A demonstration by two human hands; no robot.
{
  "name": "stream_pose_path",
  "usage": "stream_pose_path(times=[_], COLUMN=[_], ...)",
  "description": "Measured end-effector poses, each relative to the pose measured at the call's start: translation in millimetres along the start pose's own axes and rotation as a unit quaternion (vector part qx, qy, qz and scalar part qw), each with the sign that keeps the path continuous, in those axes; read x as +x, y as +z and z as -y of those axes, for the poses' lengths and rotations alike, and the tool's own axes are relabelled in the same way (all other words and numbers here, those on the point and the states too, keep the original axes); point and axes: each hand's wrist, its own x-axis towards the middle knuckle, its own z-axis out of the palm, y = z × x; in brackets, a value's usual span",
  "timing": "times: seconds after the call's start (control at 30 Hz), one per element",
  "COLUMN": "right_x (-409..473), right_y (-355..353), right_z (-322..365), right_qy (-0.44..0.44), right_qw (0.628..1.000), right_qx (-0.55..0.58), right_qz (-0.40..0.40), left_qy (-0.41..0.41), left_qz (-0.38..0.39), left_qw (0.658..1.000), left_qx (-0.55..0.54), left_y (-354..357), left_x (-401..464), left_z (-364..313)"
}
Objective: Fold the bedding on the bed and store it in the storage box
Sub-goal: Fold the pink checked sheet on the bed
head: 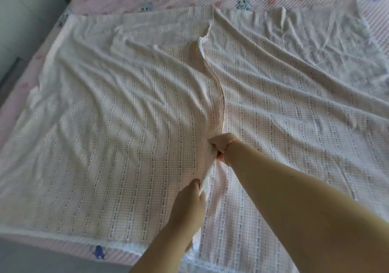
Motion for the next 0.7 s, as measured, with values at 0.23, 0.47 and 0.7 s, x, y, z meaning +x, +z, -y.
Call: stream_pose_path(times=[0.23,0.47,0.7], right_x=[-52,-109,-165], right_y=[21,33,31], right_z=[63,124,169], right_qy=[-0.075,-0.175,-0.229], right_qw=[0.979,0.953,0.931], right_qx=[0.171,0.186,0.191], right_qz=[0.083,0.163,0.209], left_qy=[0.045,0.088,0.126], left_qz=[-0.050,-0.105,-0.164], left_qw=[0.989,0.986,0.975], left_qx=[-0.130,-0.093,-0.080], left_y=[-114,-184,-237], left_x=[-9,-31,-71], left_z=[-31,-79,-131])
